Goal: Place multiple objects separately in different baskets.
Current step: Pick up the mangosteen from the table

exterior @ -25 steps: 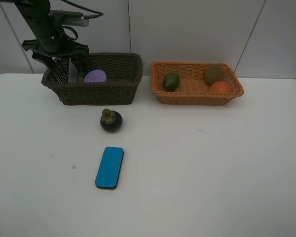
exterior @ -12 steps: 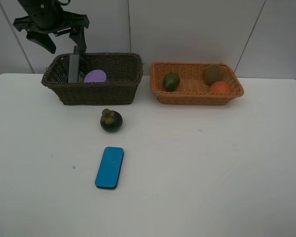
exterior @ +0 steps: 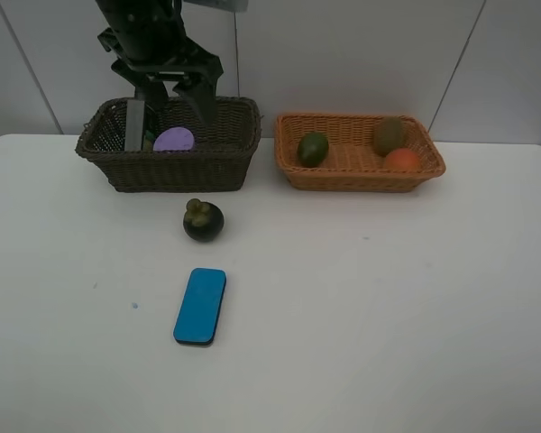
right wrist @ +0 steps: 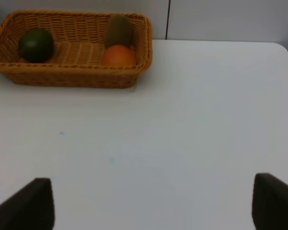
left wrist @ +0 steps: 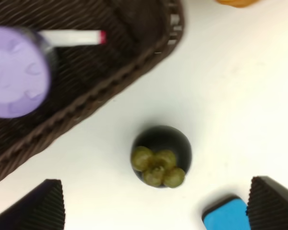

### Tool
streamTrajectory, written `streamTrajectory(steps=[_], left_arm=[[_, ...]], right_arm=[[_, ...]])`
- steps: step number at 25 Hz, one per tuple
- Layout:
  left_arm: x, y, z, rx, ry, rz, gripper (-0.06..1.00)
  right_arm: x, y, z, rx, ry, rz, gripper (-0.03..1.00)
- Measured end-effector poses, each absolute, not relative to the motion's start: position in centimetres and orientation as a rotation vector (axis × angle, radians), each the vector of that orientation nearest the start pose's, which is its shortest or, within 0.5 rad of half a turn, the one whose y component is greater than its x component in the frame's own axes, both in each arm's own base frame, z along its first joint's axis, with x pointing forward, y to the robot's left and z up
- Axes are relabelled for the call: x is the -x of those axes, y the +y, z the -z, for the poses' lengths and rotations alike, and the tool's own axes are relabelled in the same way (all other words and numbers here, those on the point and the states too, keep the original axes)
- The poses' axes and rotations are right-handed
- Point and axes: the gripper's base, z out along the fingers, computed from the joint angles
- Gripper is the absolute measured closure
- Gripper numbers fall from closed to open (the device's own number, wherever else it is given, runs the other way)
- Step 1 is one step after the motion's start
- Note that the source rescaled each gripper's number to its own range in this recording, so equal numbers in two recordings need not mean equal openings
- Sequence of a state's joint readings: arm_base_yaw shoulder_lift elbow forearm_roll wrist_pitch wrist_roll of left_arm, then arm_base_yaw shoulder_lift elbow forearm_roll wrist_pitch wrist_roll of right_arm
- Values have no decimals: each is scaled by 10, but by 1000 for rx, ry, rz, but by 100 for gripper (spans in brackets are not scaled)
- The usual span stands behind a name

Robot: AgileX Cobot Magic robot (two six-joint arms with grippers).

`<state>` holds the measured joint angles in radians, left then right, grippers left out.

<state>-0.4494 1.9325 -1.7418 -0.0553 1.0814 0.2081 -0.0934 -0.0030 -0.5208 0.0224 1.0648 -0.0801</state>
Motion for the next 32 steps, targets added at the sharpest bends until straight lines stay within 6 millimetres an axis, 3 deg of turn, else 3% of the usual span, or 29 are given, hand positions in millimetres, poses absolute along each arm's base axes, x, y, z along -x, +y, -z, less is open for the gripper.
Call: streamTrajectory(steps=[14, 24, 32], left_arm=[[-356, -184, -205, -1157, 2604, 86, -5], [-366, -190, -151, -1192, 2636, 84, -5], [-369, -192, -130, -1228, 2641, 89, -5]], right_arm=[[8, 3, -283, -12, 2025, 83, -3], [8, 3, -283, -12, 2025, 83, -3], [8, 3, -283, -12, 2025, 82, -3]])
